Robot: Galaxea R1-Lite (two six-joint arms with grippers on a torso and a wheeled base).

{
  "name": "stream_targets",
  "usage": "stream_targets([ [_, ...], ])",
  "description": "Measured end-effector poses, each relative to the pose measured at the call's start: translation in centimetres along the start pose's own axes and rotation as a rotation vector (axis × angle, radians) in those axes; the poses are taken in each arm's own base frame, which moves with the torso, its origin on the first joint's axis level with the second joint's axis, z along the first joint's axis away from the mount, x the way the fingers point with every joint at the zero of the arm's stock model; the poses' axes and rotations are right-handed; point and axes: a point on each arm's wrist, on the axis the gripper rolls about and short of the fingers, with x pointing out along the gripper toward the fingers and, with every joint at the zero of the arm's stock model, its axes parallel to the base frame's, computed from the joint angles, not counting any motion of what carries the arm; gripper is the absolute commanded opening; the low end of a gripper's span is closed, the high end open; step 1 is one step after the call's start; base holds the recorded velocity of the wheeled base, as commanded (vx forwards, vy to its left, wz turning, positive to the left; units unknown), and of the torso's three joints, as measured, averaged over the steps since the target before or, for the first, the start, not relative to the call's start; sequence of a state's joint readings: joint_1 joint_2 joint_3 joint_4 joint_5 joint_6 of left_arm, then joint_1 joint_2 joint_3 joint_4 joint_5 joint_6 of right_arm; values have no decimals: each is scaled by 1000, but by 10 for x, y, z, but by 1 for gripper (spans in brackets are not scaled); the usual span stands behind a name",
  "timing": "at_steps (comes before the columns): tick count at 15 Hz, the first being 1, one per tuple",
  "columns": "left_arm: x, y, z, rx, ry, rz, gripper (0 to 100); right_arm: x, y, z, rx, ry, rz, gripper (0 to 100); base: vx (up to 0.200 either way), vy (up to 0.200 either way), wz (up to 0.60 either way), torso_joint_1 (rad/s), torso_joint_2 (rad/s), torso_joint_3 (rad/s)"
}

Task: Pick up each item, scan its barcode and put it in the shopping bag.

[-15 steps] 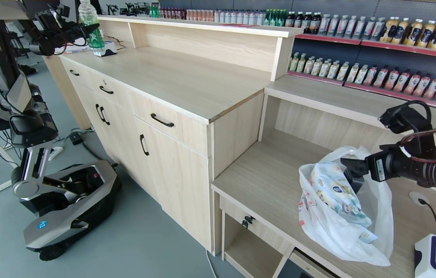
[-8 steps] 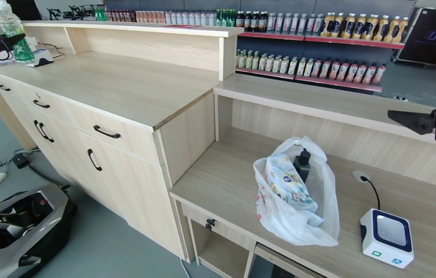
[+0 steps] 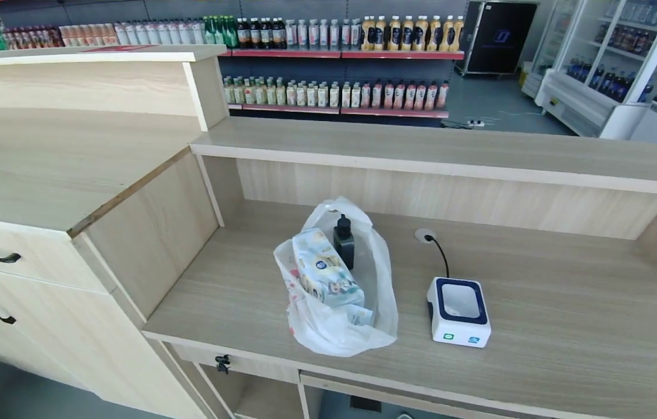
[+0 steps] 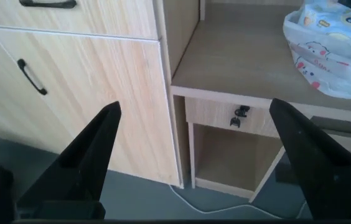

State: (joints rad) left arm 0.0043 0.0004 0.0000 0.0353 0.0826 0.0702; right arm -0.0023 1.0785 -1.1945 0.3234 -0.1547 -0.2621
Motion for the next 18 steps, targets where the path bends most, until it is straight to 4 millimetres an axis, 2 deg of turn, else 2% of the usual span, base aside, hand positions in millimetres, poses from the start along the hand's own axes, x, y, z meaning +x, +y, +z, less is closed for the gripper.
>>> stream_targets([
  [3,0,0,0,0,0,0,100,-26,2,-40,23,59,-87,100,0,0,-600,-1,1,4],
  [5,0,0,0,0,0,0,100,-43,7,-72,56,91,-112,100,0,0,0,0,0,0],
  [7,0,0,0,0,0,0,100,-59,17,-114,95,122,-110,100,0,0,0,0,0,0],
  [9,0,0,0,0,0,0,100,-71,30,-166,119,141,-96,100,0,0,0,0,0,0],
  [12,0,0,0,0,0,1,100,-82,48,-239,150,70,-136,100,0,0,0,0,0,0],
  [14,0,0,0,0,0,-1,100,-85,54,-264,189,-46,-167,100,0,0,0,0,0,0],
  [18,0,0,0,0,0,-1,100,-88,58,-281,311,-143,-167,100,0,0,0,0,0,0],
])
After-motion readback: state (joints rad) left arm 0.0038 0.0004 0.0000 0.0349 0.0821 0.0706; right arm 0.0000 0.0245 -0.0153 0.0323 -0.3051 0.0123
